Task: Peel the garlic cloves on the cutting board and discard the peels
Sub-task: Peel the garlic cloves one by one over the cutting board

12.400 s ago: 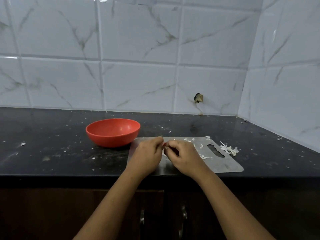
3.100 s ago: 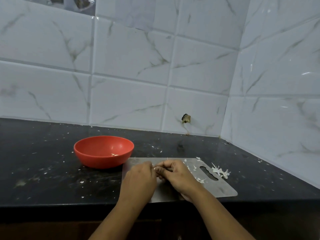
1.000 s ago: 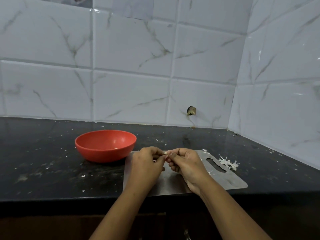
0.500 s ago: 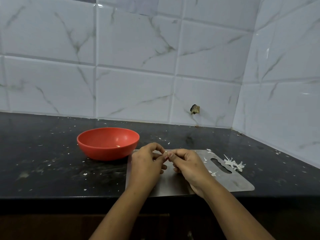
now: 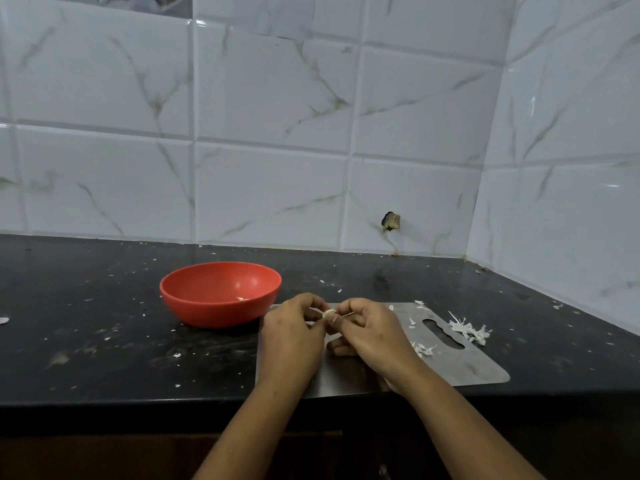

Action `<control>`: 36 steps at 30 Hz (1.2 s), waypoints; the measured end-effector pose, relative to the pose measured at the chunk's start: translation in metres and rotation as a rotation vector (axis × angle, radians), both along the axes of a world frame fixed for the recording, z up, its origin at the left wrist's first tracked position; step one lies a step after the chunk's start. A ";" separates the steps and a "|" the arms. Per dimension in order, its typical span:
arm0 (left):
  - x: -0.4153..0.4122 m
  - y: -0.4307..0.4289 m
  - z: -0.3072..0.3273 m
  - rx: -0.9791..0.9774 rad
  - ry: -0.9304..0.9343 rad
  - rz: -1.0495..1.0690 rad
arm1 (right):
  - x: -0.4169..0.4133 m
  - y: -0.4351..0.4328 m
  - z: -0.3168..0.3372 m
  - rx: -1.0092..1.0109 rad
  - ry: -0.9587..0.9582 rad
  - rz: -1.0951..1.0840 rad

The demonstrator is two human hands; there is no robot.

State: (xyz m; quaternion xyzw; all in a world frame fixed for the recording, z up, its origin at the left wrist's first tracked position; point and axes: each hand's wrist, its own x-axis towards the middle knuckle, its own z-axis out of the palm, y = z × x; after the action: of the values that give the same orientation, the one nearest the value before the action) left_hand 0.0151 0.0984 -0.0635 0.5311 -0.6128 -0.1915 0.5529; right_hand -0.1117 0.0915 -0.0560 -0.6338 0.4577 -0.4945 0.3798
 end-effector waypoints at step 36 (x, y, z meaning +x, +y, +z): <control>0.005 -0.002 0.002 0.173 0.093 -0.094 | -0.011 -0.014 0.005 0.050 0.096 0.156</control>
State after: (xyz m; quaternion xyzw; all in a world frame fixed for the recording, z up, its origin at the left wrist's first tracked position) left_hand 0.0198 0.0961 -0.0616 0.5382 -0.5920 -0.2939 0.5230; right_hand -0.1228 0.0774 -0.0507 -0.6810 0.4368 -0.4207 0.4104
